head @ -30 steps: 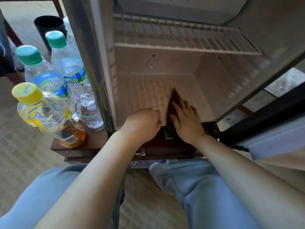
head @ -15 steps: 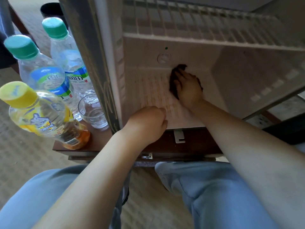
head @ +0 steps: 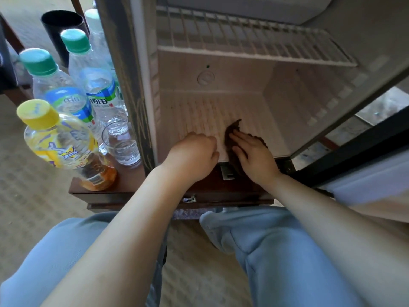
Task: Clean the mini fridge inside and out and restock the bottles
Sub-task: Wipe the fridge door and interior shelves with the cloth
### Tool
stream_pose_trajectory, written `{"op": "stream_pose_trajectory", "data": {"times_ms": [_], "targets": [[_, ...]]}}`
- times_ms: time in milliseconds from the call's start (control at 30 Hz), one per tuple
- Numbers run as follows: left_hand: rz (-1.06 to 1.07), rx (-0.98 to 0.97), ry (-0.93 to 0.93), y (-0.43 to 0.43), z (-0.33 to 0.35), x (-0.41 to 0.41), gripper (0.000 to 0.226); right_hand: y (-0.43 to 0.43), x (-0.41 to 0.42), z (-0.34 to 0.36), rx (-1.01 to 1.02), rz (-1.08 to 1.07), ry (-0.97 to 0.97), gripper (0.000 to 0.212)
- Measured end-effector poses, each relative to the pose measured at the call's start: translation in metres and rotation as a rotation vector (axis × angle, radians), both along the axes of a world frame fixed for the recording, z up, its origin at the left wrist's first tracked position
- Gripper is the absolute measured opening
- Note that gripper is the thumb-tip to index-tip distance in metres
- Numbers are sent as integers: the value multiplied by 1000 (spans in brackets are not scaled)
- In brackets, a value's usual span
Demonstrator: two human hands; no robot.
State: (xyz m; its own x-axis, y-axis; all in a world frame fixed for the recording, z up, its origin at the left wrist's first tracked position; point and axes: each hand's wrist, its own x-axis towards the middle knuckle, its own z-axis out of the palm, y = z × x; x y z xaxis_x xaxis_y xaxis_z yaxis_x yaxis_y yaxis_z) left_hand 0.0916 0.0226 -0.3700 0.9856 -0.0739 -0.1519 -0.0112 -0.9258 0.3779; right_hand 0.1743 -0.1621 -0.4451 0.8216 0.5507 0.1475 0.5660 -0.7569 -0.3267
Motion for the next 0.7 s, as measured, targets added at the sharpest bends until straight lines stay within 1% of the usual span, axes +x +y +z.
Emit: {"op": "stream_pose_trajectory", "data": {"times_ms": [133, 300, 400, 533, 700], "targets": [[2, 2, 5, 2, -6, 5, 34, 25, 38, -7, 42, -54, -3, 38], [1, 13, 54, 9, -15, 10, 35, 62, 105, -2, -4, -58, 19, 40], [13, 14, 62, 13, -16, 14, 36, 71, 125, -2, -28, -48, 35, 40], [0, 13, 57, 8, -13, 18, 35, 65, 107, -2, 26, -34, 21, 39], [-9, 16, 81, 2, -11, 12, 35, 38, 38, 1, 54, 41, 69, 39]]}}
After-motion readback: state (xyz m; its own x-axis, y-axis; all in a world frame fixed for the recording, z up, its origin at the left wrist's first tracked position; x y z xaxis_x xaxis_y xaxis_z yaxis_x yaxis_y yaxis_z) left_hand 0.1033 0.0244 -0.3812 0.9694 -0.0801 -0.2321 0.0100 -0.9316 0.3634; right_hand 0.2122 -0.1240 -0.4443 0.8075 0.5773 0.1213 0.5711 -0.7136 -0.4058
